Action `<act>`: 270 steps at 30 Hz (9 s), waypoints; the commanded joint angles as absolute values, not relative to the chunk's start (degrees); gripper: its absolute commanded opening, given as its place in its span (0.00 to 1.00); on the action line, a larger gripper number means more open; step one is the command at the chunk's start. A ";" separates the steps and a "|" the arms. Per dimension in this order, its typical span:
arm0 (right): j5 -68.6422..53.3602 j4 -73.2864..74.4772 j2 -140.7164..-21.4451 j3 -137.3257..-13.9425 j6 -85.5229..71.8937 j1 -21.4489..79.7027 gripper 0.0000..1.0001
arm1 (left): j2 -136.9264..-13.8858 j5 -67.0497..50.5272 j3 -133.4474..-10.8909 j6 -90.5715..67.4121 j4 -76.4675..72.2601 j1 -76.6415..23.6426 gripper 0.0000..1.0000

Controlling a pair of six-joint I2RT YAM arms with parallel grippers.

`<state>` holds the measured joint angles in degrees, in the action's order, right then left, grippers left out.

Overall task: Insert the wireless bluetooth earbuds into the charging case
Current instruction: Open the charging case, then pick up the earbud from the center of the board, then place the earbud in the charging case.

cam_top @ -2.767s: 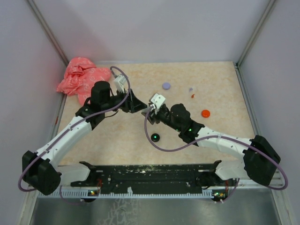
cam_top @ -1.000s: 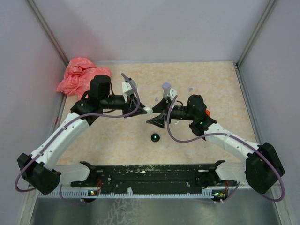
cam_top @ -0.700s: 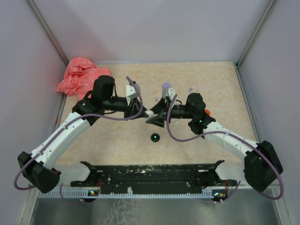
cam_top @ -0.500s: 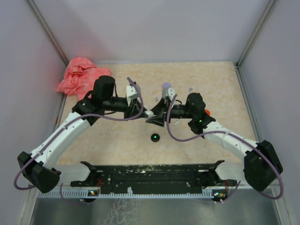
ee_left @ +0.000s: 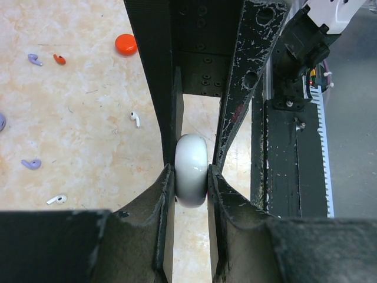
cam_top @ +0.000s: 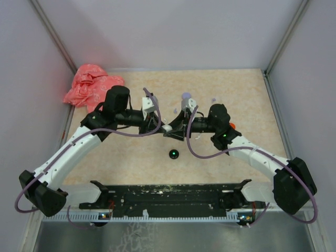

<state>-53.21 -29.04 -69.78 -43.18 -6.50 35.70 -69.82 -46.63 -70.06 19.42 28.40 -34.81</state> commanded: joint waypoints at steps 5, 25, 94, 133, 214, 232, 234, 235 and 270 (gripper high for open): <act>-56.03 -30.13 -67.53 -43.76 -5.34 35.34 0.34 | -68.11 -46.22 -70.65 20.26 28.13 -34.90 0.05; -56.12 -27.52 -67.06 -42.54 -3.47 35.33 0.00 | -65.33 -40.80 -67.96 15.56 23.51 -34.89 0.33; -42.53 -19.90 -62.96 -37.70 0.41 34.98 0.00 | -64.80 -19.89 -62.45 4.96 13.04 -34.72 0.92; 19.36 -0.30 -27.43 -23.03 -9.76 34.01 0.00 | -117.86 -3.04 -84.89 -9.91 5.27 -52.24 0.51; -23.15 -56.90 -52.86 -17.05 -6.23 34.01 0.00 | -70.41 -31.92 -40.99 -18.13 -47.65 -38.26 0.06; -24.91 -78.64 -63.31 -20.86 -15.91 37.36 0.00 | -65.83 -23.54 -36.00 -17.01 -56.71 -43.83 0.03; -24.69 -78.92 -63.79 -21.28 -15.84 38.14 0.00 | -65.86 -22.71 -35.86 -16.62 -57.19 -44.26 0.03; -24.63 -78.91 -64.04 -21.47 -15.69 38.55 0.00 | -65.91 -22.30 -35.86 -16.45 -57.43 -44.51 0.03; -18.01 -82.90 -64.04 -20.91 -16.02 40.61 0.00 | -64.96 -17.61 -33.89 -14.35 -57.15 -47.45 0.02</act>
